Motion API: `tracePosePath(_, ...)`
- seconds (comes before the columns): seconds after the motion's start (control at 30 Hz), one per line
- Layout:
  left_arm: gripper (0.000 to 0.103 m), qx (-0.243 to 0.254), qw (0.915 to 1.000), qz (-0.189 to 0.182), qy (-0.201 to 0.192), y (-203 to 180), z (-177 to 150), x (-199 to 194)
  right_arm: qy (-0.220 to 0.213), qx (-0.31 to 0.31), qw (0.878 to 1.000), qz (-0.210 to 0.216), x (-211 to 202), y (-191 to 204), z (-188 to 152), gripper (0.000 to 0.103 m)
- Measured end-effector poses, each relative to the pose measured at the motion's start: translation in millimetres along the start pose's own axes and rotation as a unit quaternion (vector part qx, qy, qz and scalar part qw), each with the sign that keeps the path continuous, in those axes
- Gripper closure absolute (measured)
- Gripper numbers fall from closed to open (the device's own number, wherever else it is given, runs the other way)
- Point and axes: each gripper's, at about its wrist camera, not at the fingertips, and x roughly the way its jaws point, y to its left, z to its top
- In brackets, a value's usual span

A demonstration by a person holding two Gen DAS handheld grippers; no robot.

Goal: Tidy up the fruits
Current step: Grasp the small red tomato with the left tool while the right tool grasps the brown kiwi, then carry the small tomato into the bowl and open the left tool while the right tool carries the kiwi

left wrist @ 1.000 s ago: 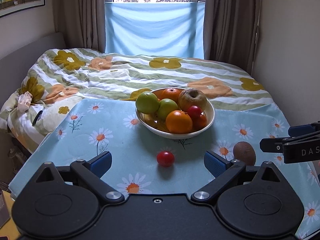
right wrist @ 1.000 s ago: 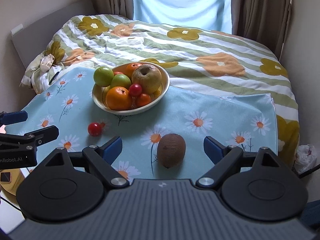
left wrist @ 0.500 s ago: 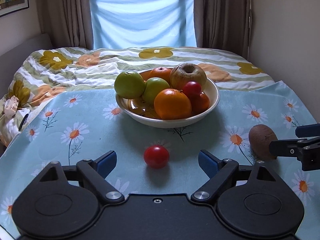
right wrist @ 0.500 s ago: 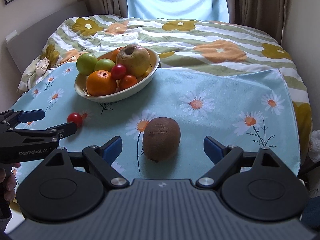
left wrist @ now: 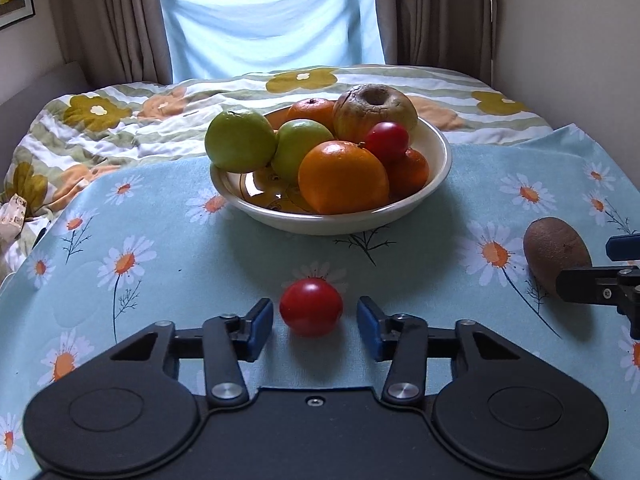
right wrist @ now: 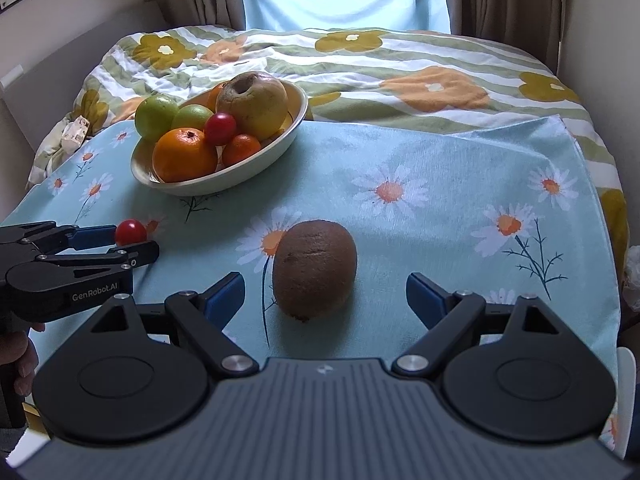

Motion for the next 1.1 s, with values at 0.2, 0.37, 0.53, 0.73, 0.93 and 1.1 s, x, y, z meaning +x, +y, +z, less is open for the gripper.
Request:
tracePosePath(0.2, 0.066, 0.010, 0.9999, 0.001, 0.003, -4, -1, -3, 0.003, 0.005, 1.000, -0.005, 4, 1, 1, 0.003)
tracePosePath(0.37, 0.066, 0.011, 0.9999, -0.001, 0.007, -5, -7, -11, 0.005, 0.004, 1.000, -0.004, 7, 2, 2, 0.009)
tracePosePath(0.53, 0.066, 0.003, 0.9999, -0.002, 0.012, -4, -12, -17, 0.005, 0.004, 1.000, -0.006, 12, 5, 2, 0.014)
tracePosePath(0.73, 0.066, -0.005, 0.9999, -0.002, 0.015, -3, -15, -20, 0.008, -0.007, 1.000, -0.015, 20, 12, 3, 0.033)
tracePosePath(0.93, 0.067, -0.010, 0.9998, 0.000, 0.016, 0, -18, -25, 0.006, -0.015, 1.000, -0.024, 23, 17, 4, 0.040)
tracePosePath(1.1, 0.067, -0.021, 0.9997, 0.001, 0.010, 4, -18, -31, 0.007, -0.019, 0.999, -0.027, 23, 21, 6, 0.043)
